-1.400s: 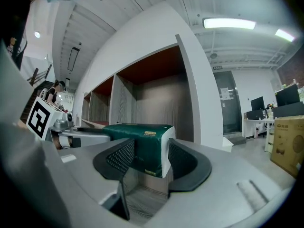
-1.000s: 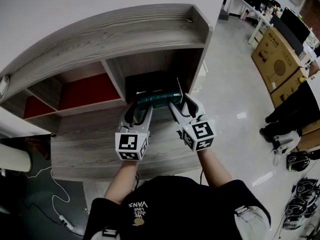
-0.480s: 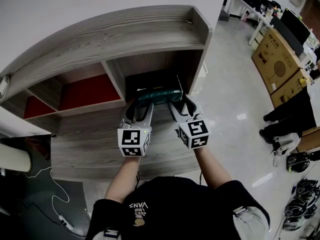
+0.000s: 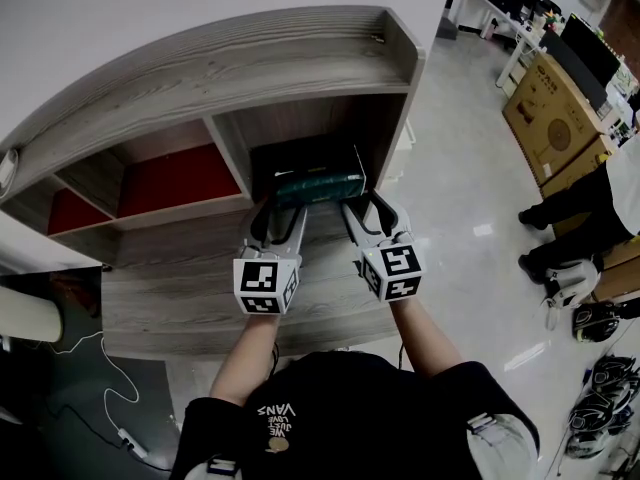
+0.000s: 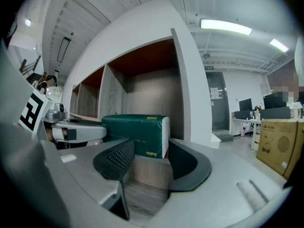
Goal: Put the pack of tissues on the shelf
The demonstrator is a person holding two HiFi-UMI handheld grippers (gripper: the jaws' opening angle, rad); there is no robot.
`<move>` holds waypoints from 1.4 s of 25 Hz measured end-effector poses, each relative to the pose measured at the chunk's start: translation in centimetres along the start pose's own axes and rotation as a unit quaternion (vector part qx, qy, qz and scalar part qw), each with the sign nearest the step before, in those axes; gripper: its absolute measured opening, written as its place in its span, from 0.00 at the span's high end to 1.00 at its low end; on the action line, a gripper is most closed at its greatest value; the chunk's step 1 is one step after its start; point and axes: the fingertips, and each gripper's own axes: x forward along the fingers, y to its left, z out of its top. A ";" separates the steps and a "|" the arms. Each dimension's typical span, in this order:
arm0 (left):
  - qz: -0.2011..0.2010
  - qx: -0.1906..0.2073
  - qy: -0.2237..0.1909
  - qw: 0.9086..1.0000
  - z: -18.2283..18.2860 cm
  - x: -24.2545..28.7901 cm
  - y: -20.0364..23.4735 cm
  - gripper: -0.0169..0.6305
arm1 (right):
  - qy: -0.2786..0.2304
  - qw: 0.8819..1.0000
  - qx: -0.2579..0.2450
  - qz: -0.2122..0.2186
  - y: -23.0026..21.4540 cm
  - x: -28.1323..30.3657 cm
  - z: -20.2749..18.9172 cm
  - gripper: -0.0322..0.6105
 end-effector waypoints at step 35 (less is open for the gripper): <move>-0.012 0.009 0.017 1.000 -0.1 0.6 -1.4 0.89 | -0.008 0.999 -0.016 0.027 1.0 1.3 1.2 0.94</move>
